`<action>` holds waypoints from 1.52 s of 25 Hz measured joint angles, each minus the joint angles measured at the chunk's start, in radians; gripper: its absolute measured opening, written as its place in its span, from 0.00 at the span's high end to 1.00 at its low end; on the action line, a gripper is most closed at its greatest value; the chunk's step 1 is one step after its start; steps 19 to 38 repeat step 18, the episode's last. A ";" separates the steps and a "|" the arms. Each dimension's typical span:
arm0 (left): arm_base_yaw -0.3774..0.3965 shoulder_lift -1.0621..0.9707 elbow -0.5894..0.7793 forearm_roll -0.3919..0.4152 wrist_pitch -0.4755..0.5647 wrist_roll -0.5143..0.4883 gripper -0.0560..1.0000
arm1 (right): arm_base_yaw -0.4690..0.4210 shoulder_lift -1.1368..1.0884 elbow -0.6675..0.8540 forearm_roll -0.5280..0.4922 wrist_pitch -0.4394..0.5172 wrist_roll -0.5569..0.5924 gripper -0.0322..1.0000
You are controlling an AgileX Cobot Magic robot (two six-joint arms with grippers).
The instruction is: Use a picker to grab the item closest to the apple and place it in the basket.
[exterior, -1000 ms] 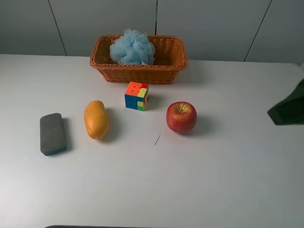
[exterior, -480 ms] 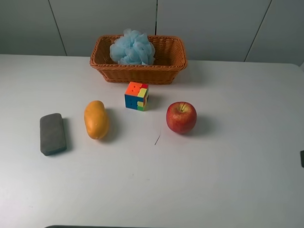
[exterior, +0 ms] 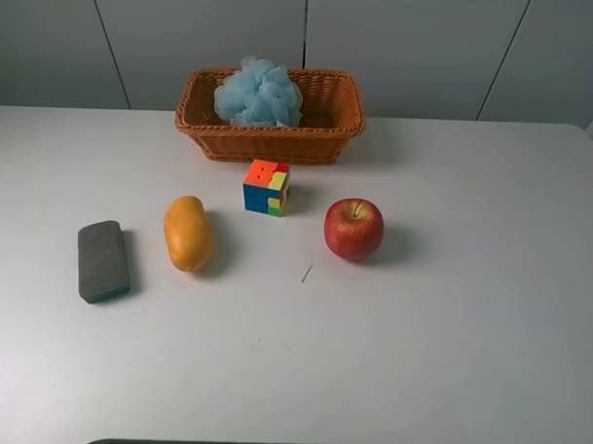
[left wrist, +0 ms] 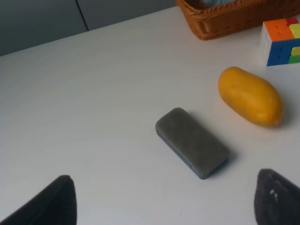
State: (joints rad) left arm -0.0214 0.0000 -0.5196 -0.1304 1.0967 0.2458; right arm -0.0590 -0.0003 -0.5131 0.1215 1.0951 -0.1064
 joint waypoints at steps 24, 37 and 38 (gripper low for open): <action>0.000 0.000 0.000 0.000 0.002 0.011 0.26 | 0.000 0.000 0.000 0.002 0.000 0.000 0.29; 0.000 0.000 0.000 0.000 0.002 0.011 0.26 | 0.000 0.000 0.000 0.002 0.000 0.000 0.29; 0.000 0.000 0.000 0.000 0.002 0.011 0.26 | 0.000 0.000 0.000 0.002 0.000 0.000 0.29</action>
